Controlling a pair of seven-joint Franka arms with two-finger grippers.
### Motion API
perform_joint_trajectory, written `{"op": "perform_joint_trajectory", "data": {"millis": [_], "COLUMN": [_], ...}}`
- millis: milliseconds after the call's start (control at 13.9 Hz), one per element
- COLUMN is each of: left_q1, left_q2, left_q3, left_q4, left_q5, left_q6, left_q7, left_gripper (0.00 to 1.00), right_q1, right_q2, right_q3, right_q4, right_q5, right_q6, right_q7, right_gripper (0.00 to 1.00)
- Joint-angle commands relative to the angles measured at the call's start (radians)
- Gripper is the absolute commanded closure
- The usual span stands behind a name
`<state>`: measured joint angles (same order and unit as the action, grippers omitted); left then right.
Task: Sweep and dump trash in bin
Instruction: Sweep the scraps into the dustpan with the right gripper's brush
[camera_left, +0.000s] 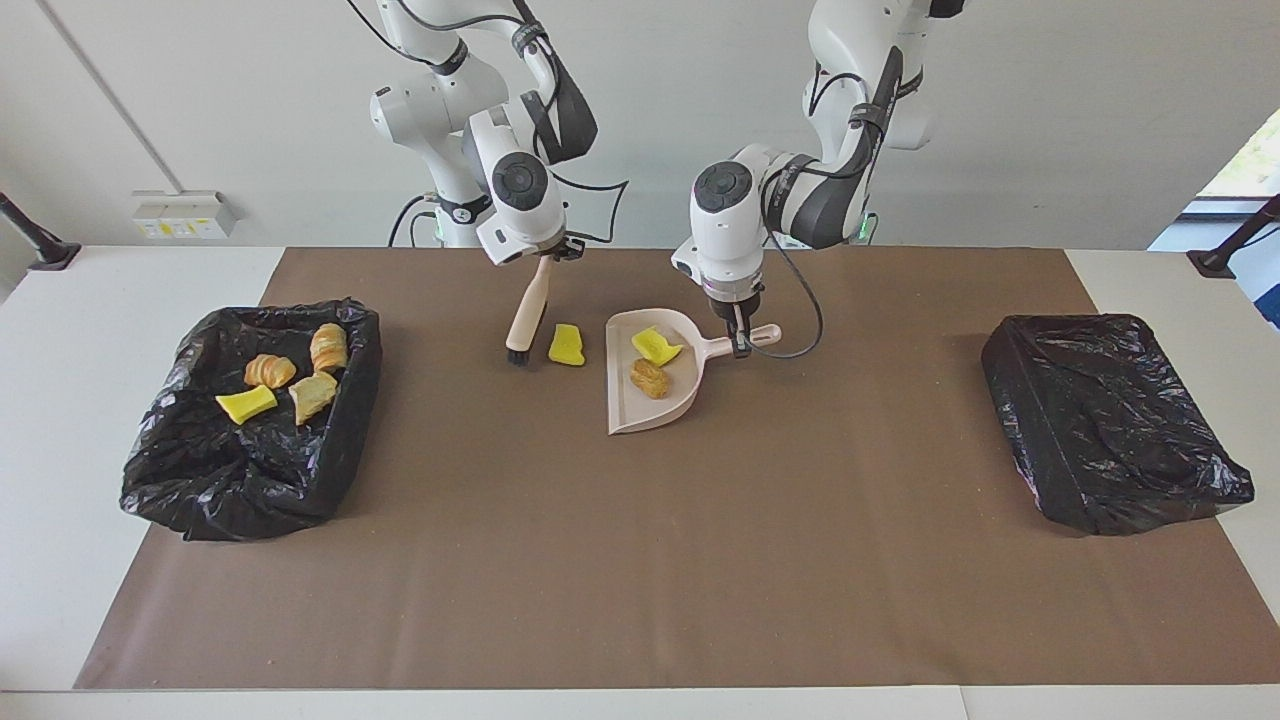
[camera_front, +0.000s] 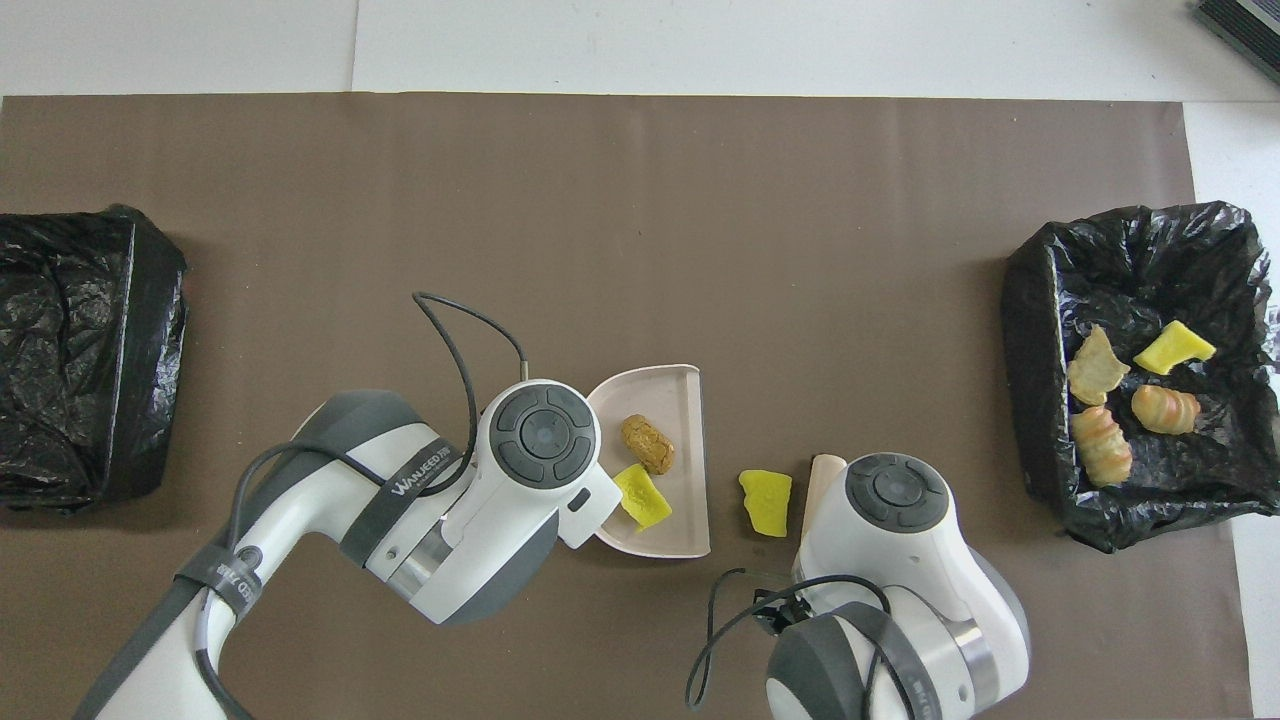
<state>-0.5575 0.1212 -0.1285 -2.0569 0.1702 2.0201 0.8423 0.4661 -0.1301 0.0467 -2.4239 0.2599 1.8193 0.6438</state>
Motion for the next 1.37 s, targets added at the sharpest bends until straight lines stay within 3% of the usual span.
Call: {"op": "perform_joint_trajectory", "data": {"millis": [0, 360, 504, 648, 792, 1008, 1296], "left_q1": [-0.013, -0.010, -0.010, -0.009, -0.005, -0.005, 0.001], "left_q2": [-0.041, -0.040, -0.038, -0.038, -0.038, -0.037, -0.026], "left_q3": [0.009, 0.009, 0.009, 0.009, 0.009, 0.009, 0.009], "left_q4": [-0.054, -0.054, -0.054, -0.054, -0.054, -0.054, -0.036], "left_q5": [0.020, 0.020, 0.020, 0.018, 0.018, 0.018, 0.018], "left_q6": [0.017, 0.028, 0.031, 0.034, 0.035, 0.039, 0.039], "left_q7": [0.005, -0.003, -0.005, -0.005, -0.006, -0.008, -0.005], "left_gripper": [1.00, 1.00, 1.00, 1.00, 1.00, 1.00, 1.00], "right_q1": [0.049, 0.140, 0.147, 0.146, 0.144, 0.146, 0.146], "right_q2": [0.064, 0.122, 0.125, 0.122, 0.116, 0.106, 0.092], "right_q3": [0.004, 0.004, 0.004, 0.002, -0.001, 0.004, 0.002], "right_q4": [0.005, 0.123, 0.128, 0.140, 0.154, 0.157, 0.155], "right_q5": [0.057, 0.198, 0.296, 0.314, 0.270, 0.067, -0.068], "right_q6": [0.104, 0.132, 0.164, 0.164, 0.121, 0.074, -0.009], "right_q7": [0.013, -0.036, -0.137, -0.190, -0.190, -0.210, -0.197], "right_gripper": [1.00, 1.00, 1.00, 1.00, 1.00, 1.00, 1.00]}}
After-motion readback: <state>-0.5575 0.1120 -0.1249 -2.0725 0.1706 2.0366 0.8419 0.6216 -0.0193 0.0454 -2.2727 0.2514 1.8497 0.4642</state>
